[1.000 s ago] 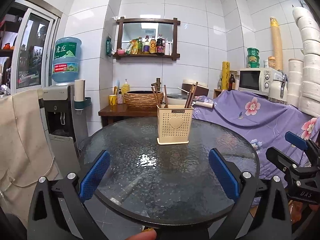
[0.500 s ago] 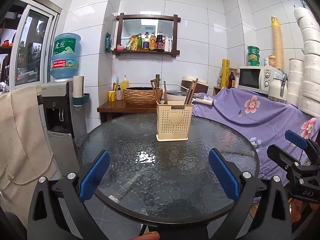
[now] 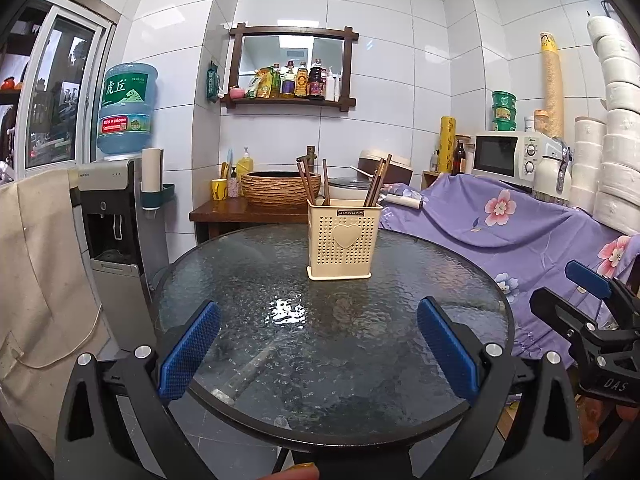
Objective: Organize utensils
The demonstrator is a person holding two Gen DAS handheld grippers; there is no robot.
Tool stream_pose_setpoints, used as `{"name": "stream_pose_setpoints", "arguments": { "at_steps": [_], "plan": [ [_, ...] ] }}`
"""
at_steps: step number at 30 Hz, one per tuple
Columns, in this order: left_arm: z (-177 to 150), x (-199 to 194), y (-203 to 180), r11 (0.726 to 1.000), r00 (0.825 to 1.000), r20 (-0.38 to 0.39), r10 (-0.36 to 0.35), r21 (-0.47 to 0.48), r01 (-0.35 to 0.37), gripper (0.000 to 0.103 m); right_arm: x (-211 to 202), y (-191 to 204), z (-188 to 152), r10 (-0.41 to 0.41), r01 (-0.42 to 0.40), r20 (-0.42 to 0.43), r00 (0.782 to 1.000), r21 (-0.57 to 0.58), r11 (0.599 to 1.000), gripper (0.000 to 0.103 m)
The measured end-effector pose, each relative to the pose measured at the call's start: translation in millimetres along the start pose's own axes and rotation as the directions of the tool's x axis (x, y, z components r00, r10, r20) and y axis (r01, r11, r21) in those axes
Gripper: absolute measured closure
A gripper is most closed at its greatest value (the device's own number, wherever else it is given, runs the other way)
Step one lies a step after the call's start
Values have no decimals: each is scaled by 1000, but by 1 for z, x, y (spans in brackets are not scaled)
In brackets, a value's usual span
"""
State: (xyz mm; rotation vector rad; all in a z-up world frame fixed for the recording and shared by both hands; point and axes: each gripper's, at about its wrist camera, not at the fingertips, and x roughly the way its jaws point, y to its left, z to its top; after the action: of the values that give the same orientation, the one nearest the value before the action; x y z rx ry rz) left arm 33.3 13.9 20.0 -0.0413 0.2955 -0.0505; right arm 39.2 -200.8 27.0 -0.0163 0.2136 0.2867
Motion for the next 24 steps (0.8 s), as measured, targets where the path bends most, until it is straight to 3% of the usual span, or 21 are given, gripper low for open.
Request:
{"name": "stream_pose_setpoints", "arguments": {
  "at_steps": [24],
  "plan": [
    [0, 0, 2, 1000, 1000, -10, -4, 5, 4, 6, 1, 6, -1, 6, -6, -3, 1000, 1, 1000, 6]
  ]
}}
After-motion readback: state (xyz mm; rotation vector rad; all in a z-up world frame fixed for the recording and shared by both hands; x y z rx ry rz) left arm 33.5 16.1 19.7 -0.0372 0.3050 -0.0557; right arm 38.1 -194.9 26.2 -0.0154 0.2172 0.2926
